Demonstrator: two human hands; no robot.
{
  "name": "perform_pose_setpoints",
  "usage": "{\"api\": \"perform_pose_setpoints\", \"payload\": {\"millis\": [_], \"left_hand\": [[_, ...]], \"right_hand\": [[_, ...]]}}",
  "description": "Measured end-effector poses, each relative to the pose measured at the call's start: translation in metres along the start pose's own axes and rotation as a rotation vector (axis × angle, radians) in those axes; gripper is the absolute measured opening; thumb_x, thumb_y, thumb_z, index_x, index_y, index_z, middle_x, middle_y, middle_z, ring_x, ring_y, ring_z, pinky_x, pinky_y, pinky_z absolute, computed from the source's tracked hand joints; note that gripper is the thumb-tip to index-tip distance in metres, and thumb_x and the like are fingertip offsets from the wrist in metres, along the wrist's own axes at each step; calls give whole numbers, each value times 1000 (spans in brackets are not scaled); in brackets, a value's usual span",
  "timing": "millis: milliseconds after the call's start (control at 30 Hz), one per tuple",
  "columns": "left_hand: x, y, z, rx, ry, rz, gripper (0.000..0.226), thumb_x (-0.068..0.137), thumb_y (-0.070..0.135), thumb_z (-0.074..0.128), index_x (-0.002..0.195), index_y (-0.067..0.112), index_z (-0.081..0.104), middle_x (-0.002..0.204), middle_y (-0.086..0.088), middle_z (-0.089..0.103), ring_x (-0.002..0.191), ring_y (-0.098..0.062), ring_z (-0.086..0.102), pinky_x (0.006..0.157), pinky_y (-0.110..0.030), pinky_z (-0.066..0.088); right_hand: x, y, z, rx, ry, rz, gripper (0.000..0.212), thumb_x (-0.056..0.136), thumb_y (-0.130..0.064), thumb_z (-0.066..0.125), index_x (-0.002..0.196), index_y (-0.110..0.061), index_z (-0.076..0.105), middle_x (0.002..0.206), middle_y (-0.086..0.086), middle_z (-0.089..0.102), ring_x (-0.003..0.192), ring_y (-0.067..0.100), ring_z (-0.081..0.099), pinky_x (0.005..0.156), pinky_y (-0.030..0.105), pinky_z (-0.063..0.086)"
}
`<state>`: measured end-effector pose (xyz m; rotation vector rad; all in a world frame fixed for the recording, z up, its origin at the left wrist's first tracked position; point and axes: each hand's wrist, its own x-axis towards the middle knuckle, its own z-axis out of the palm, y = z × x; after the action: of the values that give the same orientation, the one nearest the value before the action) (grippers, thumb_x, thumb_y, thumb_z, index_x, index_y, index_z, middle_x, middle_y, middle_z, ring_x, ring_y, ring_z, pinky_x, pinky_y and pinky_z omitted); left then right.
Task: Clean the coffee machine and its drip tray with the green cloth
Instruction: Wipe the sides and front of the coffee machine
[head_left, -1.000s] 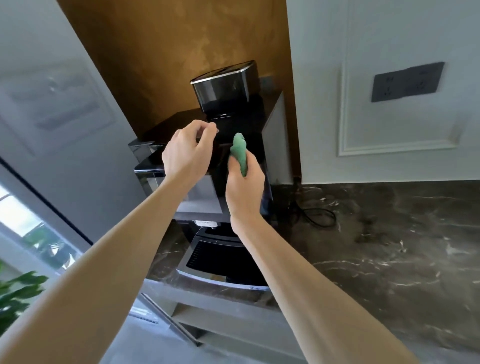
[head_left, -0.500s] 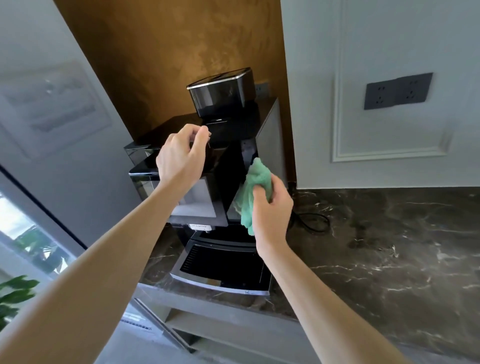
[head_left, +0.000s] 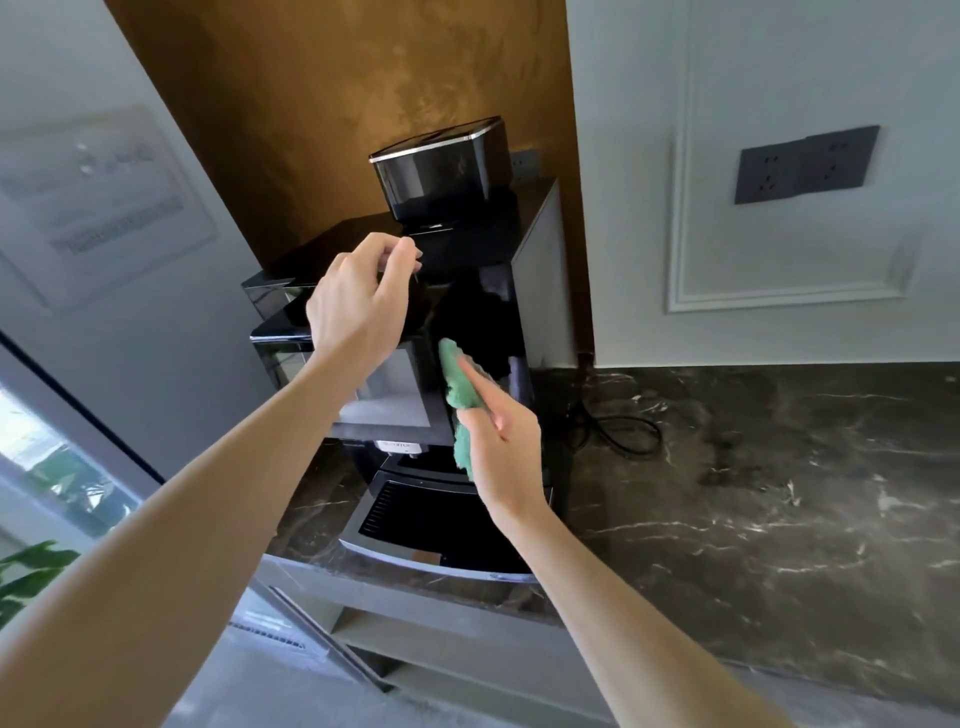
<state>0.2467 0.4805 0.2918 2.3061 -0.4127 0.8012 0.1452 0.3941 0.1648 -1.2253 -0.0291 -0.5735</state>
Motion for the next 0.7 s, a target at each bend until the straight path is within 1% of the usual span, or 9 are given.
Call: {"api": "perform_pose_setpoints", "payload": {"millis": [67,100,133,167,233,400,500,600,700], "left_hand": [[0,-1,0,-11,4,-2,36,104,44,36,104,34,71,96,22,70,92,-2,57,73,-23,36],[0,-1,0,-19,5,-2,36,104,44,36,105,34,71,96,23,71,90,0,57,72,-21,34],[0,-1,-1,-23,6,-3,36,104,44,36,105,34,71,96,23,71,88,2,57,72,-19,34],[-1,0,-1,-25,7,-4,36,104,44,36,106,33,71,96,22,71,87,3,57,72,-20,34],[0,2,-2,-17,-1,-5,36,104,45,36,107,33,70,97,22,71,90,1,58,73,-24,38],[0,0,0,18,-1,3,37,104,47,36,108,32,70,97,18,72,92,-5,61,74,-29,43],[1,0,1,39,2,15,36,103,46,37,108,32,70,97,17,73,93,-5,61,70,-27,39],[1,-1,0,33,3,12,36,102,46,36,108,33,70,100,16,73,101,-8,60,77,-32,37],[-1,0,0,28,-5,11,35,102,44,37,107,32,70,102,16,73,102,-8,60,78,-32,35]], "right_hand": [[-4,-6,-9,80,-29,7,47,97,-1,48,133,-23,69,75,-2,67,60,12,49,52,27,42],[4,-10,-11,100,18,-13,48,98,3,46,134,-21,68,73,-1,65,58,20,51,52,32,44],[15,-15,-12,95,78,-38,48,99,4,45,136,-18,66,86,0,71,70,23,62,62,35,55],[28,-18,-10,66,124,-52,48,100,4,46,140,-16,63,108,-1,75,94,18,70,85,36,59],[46,-19,3,-21,95,-60,49,101,0,47,146,-17,57,135,-3,67,125,8,61,111,35,48],[15,5,22,-9,55,25,57,102,0,43,152,-25,49,152,-10,50,138,2,46,116,22,38],[-13,14,22,30,95,90,56,97,-7,44,142,-37,60,137,-12,64,109,9,56,98,27,43],[-32,10,13,134,84,164,59,93,3,40,129,-31,71,75,-4,62,60,13,44,59,33,43],[-29,-12,-10,136,32,191,48,91,11,38,106,-12,77,63,5,55,57,25,47,55,40,41]]}}
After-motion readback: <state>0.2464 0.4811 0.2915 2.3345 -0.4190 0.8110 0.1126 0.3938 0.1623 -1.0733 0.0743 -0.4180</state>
